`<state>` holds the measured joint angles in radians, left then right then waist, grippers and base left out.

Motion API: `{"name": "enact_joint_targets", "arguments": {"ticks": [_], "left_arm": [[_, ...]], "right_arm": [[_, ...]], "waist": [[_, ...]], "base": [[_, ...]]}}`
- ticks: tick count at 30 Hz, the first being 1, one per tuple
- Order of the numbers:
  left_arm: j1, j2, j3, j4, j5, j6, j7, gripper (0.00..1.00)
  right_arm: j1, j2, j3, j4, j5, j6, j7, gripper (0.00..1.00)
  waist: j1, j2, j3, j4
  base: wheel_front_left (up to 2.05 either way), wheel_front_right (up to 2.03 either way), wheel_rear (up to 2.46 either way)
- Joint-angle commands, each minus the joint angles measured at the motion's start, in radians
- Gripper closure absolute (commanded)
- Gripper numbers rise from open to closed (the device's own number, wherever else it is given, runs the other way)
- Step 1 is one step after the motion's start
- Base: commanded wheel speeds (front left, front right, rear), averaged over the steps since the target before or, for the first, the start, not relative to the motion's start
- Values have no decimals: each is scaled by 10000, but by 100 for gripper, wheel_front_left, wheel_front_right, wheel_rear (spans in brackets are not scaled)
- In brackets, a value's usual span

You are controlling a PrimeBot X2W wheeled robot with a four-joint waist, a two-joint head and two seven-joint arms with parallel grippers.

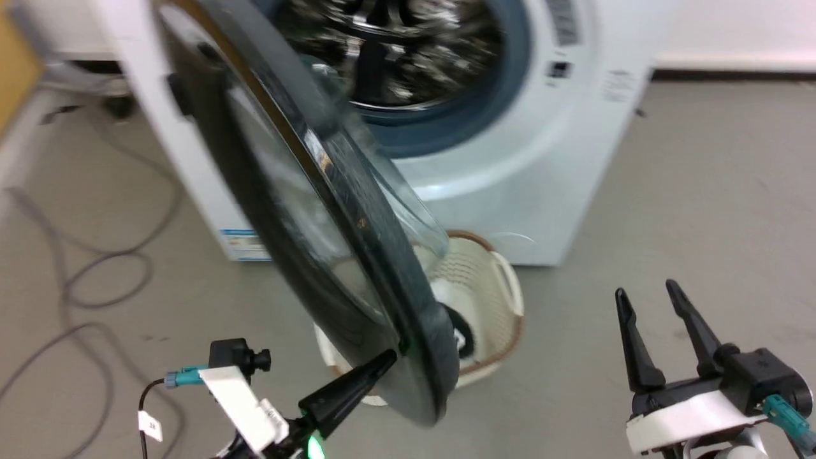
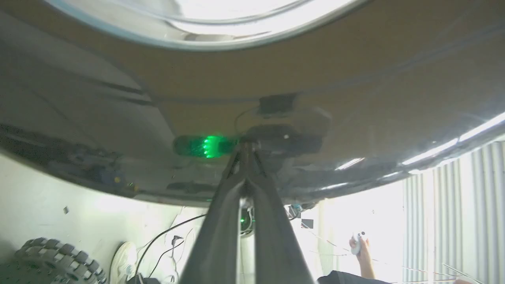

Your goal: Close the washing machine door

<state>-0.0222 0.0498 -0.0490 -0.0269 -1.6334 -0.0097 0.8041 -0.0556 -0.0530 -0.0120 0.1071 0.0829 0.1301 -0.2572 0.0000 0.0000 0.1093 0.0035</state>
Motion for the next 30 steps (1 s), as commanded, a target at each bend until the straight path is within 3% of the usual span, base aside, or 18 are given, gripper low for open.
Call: {"name": "enact_joint_targets", "arguments": {"ticks": [1,9,18,25,30], "left_arm": [[-163,6,-70,69,-78,-126,-178,100],[-1606,6,-820,1161,-184,-802,-2629,100],[-3799,5,-1020,2868,140,-989,-5435,100],[-5427,5,-1001,4243,243,-1095,-7594,100],[-6080,5,-1243,4830,169,-1172,-8084,100]], "right_arm": [[-151,26,-10,-66,77,6,-45,0],[-352,27,-49,-152,395,6,-45,0],[-609,27,150,-126,896,6,-45,0],[-612,27,240,-104,1120,6,-45,0],[-615,28,241,-72,1120,6,-45,0]], "waist": [[0,0,382,-752],[0,0,1090,-2297],[0,0,1687,-3638],[0,0,1845,-4114],[0,0,1815,-4145]], "base": [[0,0,0],[0,0,0],[0,0,0],[0,0,0],[0,0,0]]}}
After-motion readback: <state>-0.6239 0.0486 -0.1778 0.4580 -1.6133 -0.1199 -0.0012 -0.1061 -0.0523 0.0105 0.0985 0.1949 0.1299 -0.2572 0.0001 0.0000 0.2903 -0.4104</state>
